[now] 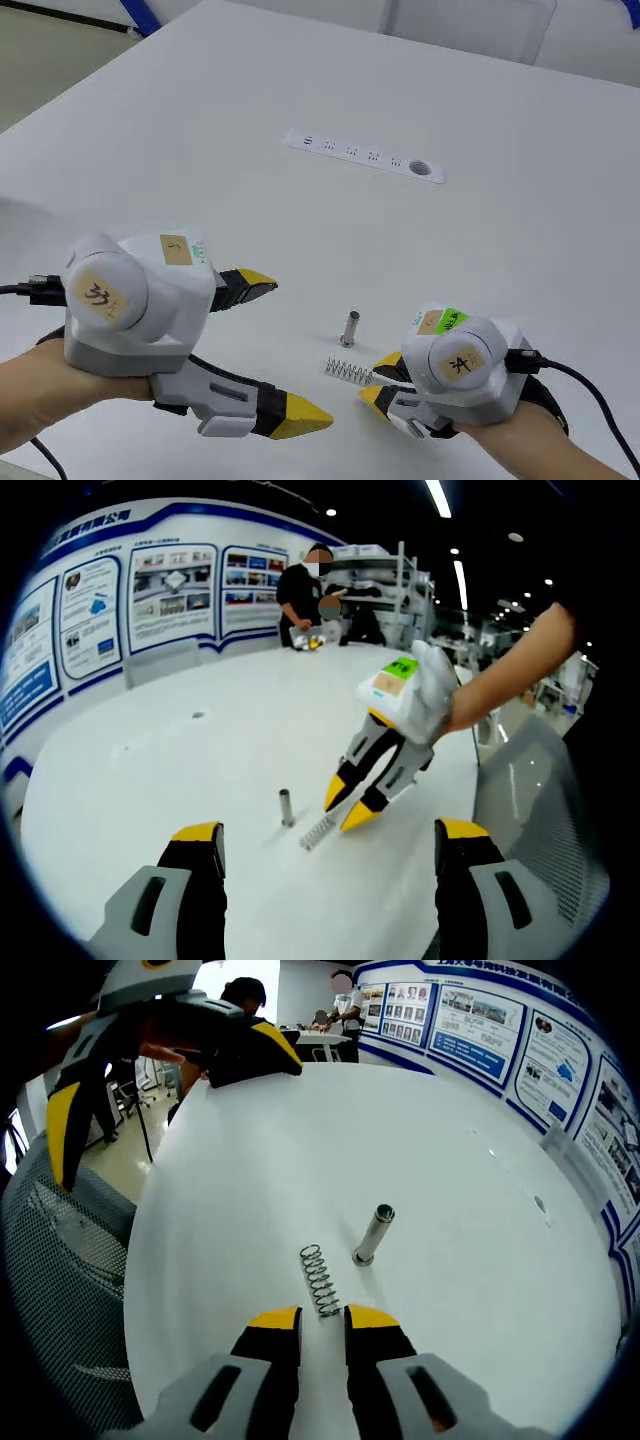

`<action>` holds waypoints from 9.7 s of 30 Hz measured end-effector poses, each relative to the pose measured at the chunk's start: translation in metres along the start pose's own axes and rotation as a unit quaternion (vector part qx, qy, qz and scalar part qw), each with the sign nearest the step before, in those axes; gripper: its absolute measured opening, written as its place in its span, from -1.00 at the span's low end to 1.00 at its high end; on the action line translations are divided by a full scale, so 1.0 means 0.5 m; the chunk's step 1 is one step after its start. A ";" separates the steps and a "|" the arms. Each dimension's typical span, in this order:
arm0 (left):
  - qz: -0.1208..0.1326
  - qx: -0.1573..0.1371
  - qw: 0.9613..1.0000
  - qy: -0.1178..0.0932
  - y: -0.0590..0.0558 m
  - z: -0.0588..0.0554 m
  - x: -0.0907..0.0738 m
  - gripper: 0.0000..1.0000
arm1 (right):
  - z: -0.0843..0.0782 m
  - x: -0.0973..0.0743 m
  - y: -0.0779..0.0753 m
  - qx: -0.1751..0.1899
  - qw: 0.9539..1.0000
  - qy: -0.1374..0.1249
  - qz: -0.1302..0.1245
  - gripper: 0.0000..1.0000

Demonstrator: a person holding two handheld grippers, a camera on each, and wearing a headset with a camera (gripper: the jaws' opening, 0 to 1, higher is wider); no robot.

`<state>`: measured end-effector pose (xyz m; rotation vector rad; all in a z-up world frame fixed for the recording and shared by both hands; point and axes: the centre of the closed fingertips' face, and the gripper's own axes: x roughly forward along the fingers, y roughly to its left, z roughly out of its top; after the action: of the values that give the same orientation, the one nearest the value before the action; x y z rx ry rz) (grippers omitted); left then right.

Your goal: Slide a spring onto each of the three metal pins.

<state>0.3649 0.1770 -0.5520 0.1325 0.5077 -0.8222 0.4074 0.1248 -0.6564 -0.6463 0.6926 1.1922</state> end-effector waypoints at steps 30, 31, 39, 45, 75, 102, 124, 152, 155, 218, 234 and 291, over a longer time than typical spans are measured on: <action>0.000 0.004 1.000 0.000 -0.002 -0.005 0.007 0.56 | 0.039 -0.021 0.017 0.029 0.998 -0.023 0.051 -0.79; 0.001 0.004 1.000 0.001 -0.002 -0.006 0.007 0.57 | 0.043 -0.027 0.018 0.025 0.998 -0.026 0.053 -0.79; 0.004 0.013 1.000 -0.007 -0.004 0.009 0.014 0.38 | 0.103 -0.115 0.045 -0.019 0.995 -0.062 0.072 -0.79; -0.002 0.028 1.000 -0.014 -0.010 0.029 0.023 -0.12 | 0.139 -0.157 0.060 -0.075 0.992 -0.067 0.073 -0.79; -0.079 0.136 0.987 0.025 -0.076 0.030 0.016 -0.80 | 0.164 -0.195 0.110 -0.195 0.974 -0.065 0.100 -0.78; -0.076 0.138 0.987 0.007 -0.075 0.042 -0.001 -0.80 | 0.195 -0.221 0.113 -0.151 0.971 -0.126 0.138 -0.78; -0.076 0.119 0.990 -0.003 -0.076 0.045 0.010 -0.80 | 0.256 -0.239 0.132 -0.102 0.965 -0.188 0.153 -0.79; -0.012 0.066 0.997 -0.026 -0.007 0.031 -0.016 -0.22 | 0.282 -0.237 0.046 -0.097 0.974 -0.177 0.100 -0.79; -0.005 0.069 0.997 -0.027 -0.002 0.035 -0.018 -0.11 | 0.275 -0.231 0.013 -0.098 0.978 -0.165 0.081 -0.79; 0.004 -0.004 0.999 -0.039 0.018 -0.001 -0.016 0.41 | 0.164 -0.046 -0.063 -0.074 0.995 -0.026 0.069 -0.78; 0.013 -0.015 0.999 -0.034 0.023 -0.021 -0.025 0.40 | 0.130 0.015 -0.060 -0.080 0.994 0.008 0.073 -0.77; 0.010 0.016 0.999 -0.036 0.026 0.054 -0.018 0.46 | 0.089 -0.186 -0.108 0.037 0.992 -0.118 -0.016 -0.56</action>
<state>0.3796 0.1834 -0.5253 0.1365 0.4257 -0.8134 0.4453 0.0897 -0.5522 -0.4443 0.5232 1.1848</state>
